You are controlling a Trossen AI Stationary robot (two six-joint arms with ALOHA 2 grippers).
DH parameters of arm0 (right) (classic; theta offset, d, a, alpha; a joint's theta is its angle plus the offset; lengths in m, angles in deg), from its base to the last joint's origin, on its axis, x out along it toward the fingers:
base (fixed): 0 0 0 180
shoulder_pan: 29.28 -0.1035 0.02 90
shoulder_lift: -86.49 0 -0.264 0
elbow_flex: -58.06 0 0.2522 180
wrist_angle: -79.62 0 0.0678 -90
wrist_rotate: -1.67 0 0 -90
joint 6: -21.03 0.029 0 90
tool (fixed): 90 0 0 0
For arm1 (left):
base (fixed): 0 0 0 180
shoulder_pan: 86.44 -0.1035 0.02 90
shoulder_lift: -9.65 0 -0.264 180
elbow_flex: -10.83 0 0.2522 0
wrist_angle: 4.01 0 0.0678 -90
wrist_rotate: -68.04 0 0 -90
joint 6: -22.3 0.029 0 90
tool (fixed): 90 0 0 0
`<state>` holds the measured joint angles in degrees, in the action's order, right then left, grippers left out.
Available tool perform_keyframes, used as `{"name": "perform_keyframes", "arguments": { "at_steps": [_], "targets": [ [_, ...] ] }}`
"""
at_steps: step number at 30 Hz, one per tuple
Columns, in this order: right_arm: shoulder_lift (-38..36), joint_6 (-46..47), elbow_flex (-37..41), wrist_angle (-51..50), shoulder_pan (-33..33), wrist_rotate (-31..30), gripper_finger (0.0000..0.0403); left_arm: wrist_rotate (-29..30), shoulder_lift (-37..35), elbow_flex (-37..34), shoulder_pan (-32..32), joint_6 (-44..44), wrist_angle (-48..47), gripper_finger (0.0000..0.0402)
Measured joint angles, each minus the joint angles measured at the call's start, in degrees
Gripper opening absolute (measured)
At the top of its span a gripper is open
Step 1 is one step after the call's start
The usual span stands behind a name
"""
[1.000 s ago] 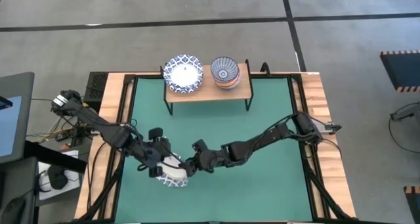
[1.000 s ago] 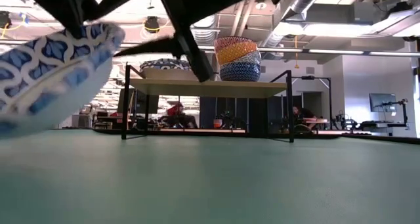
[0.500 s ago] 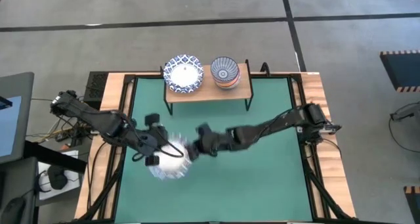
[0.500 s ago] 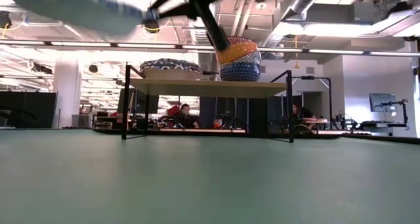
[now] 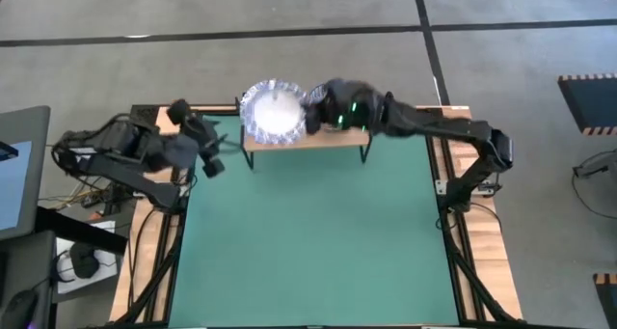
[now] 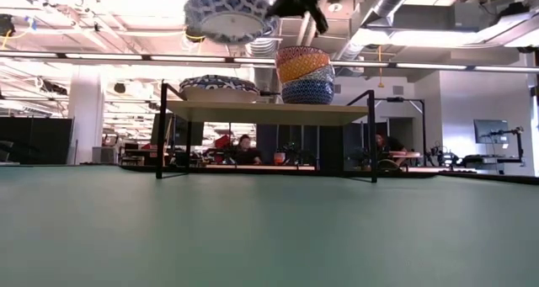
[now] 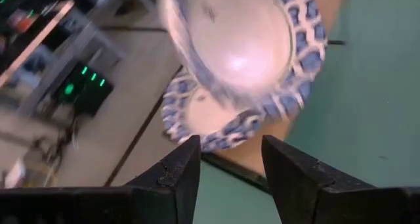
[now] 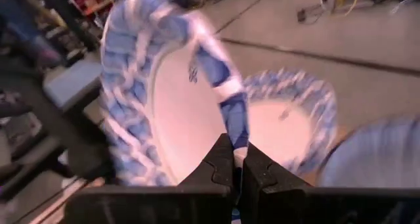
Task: Place and stack bowls onto a shelf
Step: Stack the large white bowl on the stacked large white bowl on the shelf
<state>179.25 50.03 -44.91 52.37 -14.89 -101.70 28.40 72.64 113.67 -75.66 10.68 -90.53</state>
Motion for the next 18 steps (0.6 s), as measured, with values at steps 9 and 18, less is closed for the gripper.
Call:
{"name": "perform_keyframes", "arguments": {
  "at_steps": [9, 18],
  "targets": [
    [3.7, -5.6, -4.0, 2.4, 16.3, 19.3, 0.002, -0.6, -0.4, -0.1, -11.8, -2.4, 3.0, 0.0149],
    [10.8, -8.6, -13.5, 1.2, 22.5, 31.5, 0.0026, -1.0, 5.6, -0.1, -19.5, 0.7, 12.2, 0.0149]
  ]
}}
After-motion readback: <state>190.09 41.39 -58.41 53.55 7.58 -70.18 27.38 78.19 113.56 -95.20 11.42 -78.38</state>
